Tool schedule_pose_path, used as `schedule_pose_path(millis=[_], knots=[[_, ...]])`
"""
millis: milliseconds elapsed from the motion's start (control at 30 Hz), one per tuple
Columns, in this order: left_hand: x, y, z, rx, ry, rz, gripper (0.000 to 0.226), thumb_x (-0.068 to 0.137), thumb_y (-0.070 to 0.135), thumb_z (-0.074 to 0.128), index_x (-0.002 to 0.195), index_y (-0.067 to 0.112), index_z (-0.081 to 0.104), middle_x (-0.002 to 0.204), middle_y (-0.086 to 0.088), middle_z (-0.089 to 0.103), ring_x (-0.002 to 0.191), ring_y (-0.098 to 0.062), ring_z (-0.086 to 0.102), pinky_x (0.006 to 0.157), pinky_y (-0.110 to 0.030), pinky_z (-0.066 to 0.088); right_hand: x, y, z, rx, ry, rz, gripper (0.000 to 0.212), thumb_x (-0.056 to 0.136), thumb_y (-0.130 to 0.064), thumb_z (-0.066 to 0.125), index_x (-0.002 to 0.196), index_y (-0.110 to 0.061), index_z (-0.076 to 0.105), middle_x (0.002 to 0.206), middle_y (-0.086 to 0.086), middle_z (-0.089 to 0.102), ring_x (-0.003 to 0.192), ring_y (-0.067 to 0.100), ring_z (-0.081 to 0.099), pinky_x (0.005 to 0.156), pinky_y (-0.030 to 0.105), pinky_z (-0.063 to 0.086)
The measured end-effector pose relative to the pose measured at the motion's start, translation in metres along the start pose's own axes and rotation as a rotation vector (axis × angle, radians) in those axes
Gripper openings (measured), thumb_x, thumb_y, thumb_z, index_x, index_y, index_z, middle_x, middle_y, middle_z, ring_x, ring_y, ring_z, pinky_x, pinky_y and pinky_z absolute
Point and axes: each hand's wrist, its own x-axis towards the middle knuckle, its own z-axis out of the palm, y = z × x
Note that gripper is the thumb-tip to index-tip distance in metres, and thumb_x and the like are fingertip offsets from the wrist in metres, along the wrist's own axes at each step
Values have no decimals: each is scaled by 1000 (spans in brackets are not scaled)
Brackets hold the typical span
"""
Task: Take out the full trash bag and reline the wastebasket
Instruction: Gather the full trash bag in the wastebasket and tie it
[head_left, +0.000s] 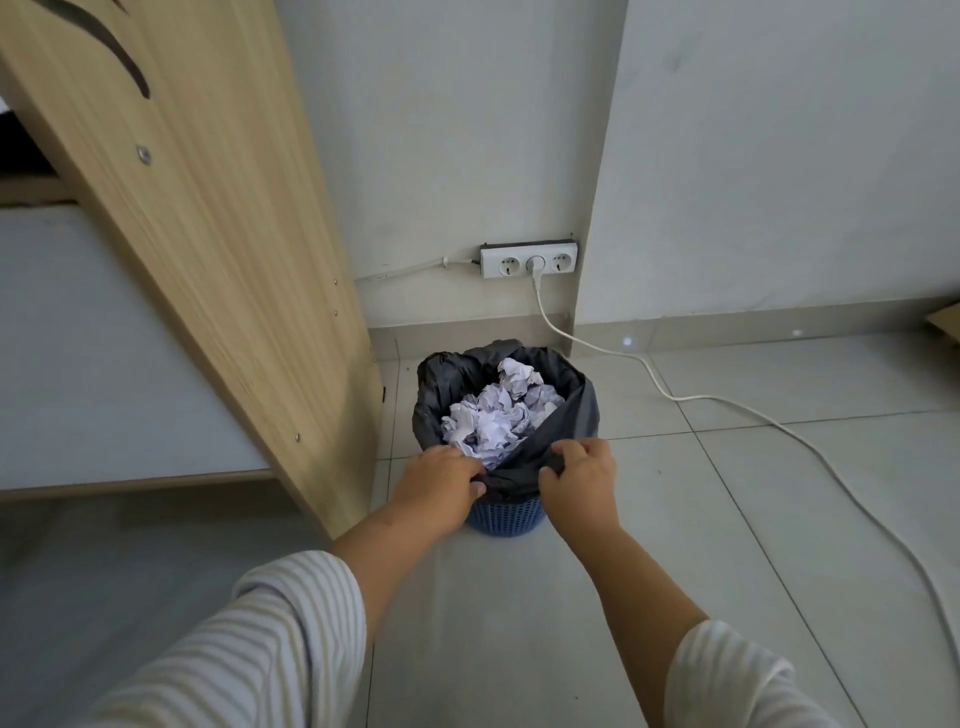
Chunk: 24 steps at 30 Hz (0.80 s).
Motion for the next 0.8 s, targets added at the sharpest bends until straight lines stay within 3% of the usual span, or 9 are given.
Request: schedule_pose_path(millis=[167, 233, 300, 367, 500, 567, 633, 700, 800], knots=[[1, 12, 5, -11, -38, 27, 26, 94, 39, 51, 114, 28, 64, 115, 1, 60, 113, -22, 52, 102, -37, 31, -4, -3, 3, 508, 49, 392, 68, 83, -6, 59, 144, -14, 29, 140, 13, 33, 115, 34, 49, 95, 38, 46], [1, 21, 9, -4, -30, 46, 27, 95, 39, 49, 115, 28, 62, 114, 0, 59, 111, -21, 51, 102, -37, 27, -4, -3, 7, 772, -17, 594, 57, 85, -6, 58, 136, -13, 33, 129, 14, 46, 107, 32, 54, 89, 47, 52], [1, 28, 15, -24, -17, 55, 27, 95, 37, 47, 116, 27, 62, 111, -2, 59, 109, -22, 52, 99, -37, 30, -4, -2, 10, 1014, -116, 714, 33, 90, -6, 53, 120, -6, 41, 116, 16, 54, 101, 32, 58, 73, 46, 56], [1, 31, 21, -39, 11, 66, 27, 95, 37, 47, 113, 25, 62, 108, -3, 60, 108, -24, 53, 98, -39, 32, -3, 2, 10, 1070, -142, 707, 25, 92, -5, 52, 116, -1, 50, 114, 20, 59, 97, 31, 61, 66, 40, 56], [-3, 26, 24, -159, 85, 97, 26, 96, 32, 47, 110, 19, 65, 106, -5, 60, 105, -24, 51, 94, -35, 37, 1, 7, 7, 1119, -94, 675, 23, 89, 5, 54, 111, 7, 56, 109, 25, 62, 82, 27, 62, 67, 35, 55], [-4, 15, 26, -233, 198, 75, 24, 96, 26, 47, 105, 15, 67, 106, -5, 57, 105, -24, 49, 90, -33, 39, 4, 9, 6, 1115, -85, 685, 25, 87, 9, 55, 111, 6, 57, 109, 23, 63, 82, 27, 62, 68, 34, 55], [0, -1, 29, -246, 328, -57, 21, 92, 22, 53, 106, 14, 66, 115, -6, 55, 112, -26, 46, 94, -32, 37, 6, 11, 5, 1100, -84, 691, 29, 86, 9, 55, 114, 3, 57, 111, 21, 63, 85, 27, 62, 69, 33, 54], [3, -16, 28, -312, 399, -291, 35, 89, 24, 59, 122, 13, 57, 133, -10, 45, 124, -31, 41, 105, -36, 34, 7, 12, 4, 1120, -76, 690, 29, 87, 9, 55, 115, -1, 57, 110, 19, 63, 87, 26, 62, 67, 33, 52], [9, -33, 17, -741, 289, -647, 68, 89, 32, 63, 145, 7, 32, 149, -16, 33, 136, -33, 36, 113, -41, 30, 7, 14, 3, 1200, -59, 703, 14, 94, 0, 51, 105, -5, 59, 104, 14, 64, 87, 24, 62, 74, 37, 52]])
